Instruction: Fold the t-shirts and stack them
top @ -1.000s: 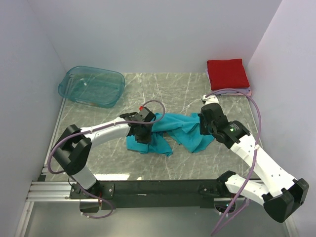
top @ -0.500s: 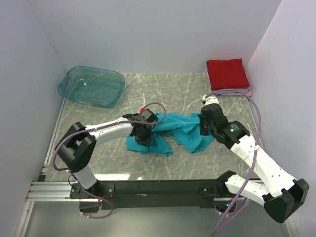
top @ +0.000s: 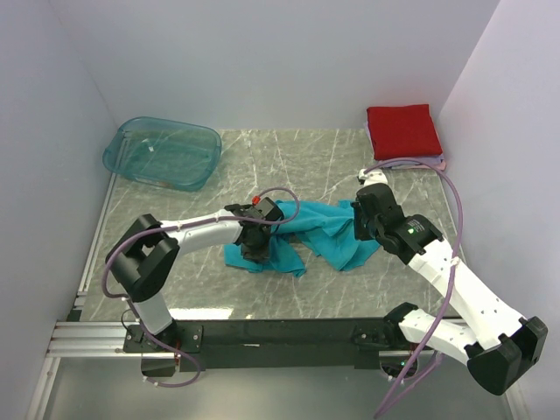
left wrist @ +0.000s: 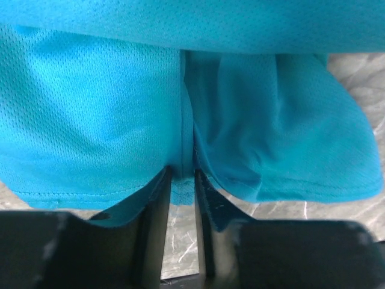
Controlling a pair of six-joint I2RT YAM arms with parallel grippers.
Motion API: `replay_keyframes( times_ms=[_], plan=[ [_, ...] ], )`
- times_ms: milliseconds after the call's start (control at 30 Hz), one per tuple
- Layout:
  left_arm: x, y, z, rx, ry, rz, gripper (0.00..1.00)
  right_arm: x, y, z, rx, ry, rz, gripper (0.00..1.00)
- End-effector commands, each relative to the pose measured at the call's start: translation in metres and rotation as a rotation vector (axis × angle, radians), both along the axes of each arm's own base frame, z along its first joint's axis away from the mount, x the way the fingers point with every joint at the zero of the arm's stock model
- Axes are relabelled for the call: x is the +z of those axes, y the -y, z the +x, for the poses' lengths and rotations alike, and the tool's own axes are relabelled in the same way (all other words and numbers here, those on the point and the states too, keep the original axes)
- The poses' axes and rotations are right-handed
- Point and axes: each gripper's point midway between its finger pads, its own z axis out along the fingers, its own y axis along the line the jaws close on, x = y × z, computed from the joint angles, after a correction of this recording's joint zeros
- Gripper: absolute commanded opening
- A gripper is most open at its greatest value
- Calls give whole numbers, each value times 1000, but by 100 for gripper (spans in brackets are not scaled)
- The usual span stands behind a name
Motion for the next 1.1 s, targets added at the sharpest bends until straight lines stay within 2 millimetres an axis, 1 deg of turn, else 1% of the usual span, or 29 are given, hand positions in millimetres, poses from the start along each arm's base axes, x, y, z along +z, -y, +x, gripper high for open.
replay_keyframes(
  times_ms=[0,67,167,200,233,267,367,467,500,567,600,633,667,700,733,767,800,833,867,900,933,967,1000,1033,1067],
  plan=[
    [6,6,8,-8,30,7,26,3,4,2,-24,29,11,0],
    [6,4,9,-3,34,11,23,3,4,2,-25,28,8,0],
    [4,2,7,4,34,22,13,3,5,2,-29,32,10,0],
    [3,1,7,7,30,25,6,4,5,2,-30,35,13,0],
    [2,0,6,7,29,26,3,3,4,2,-28,35,13,0],
    [2,0,6,11,31,27,1,4,4,2,-29,36,15,0],
    [10,-3,8,17,51,29,1,6,6,2,-35,37,10,0],
    [34,-15,14,36,110,64,1,12,9,3,-49,52,0,0],
    [53,-23,25,61,178,81,1,14,12,4,-59,58,-7,0],
    [74,-47,32,96,228,145,1,21,20,7,-95,77,-35,0],
    [98,-59,45,146,295,147,1,21,24,7,-109,71,-49,0],
    [112,-81,51,174,340,217,1,31,29,11,-136,92,-51,0],
    [125,-95,59,204,374,241,1,34,30,14,-150,96,-52,0],
    [153,-104,69,245,437,224,1,40,33,16,-163,104,-50,0],
    [169,-129,81,292,481,270,1,54,38,21,-187,128,-38,0],
    [194,-139,92,329,537,259,1,61,40,26,-203,138,-38,0],
    [213,-152,99,364,584,256,1,70,44,30,-219,152,-35,0],
    [231,-179,109,412,624,297,1,90,52,36,-248,190,-24,0],
    [249,-189,117,444,667,295,1,98,55,42,-262,197,-27,0],
    [283,-208,126,498,739,296,1,109,58,47,-269,219,-19,0],
    [302,-217,131,524,783,298,1,134,61,53,-270,274,-11,0],
    [323,-226,135,559,836,297,1,144,69,58,-300,295,-13,0],
    [358,-234,138,598,914,270,1,157,72,61,-304,323,-5,0],
    [377,-245,138,617,956,284,1,184,76,62,-305,384,6,0],
    [394,-250,137,632,995,283,1,198,78,62,-307,417,11,0]
  ],
)
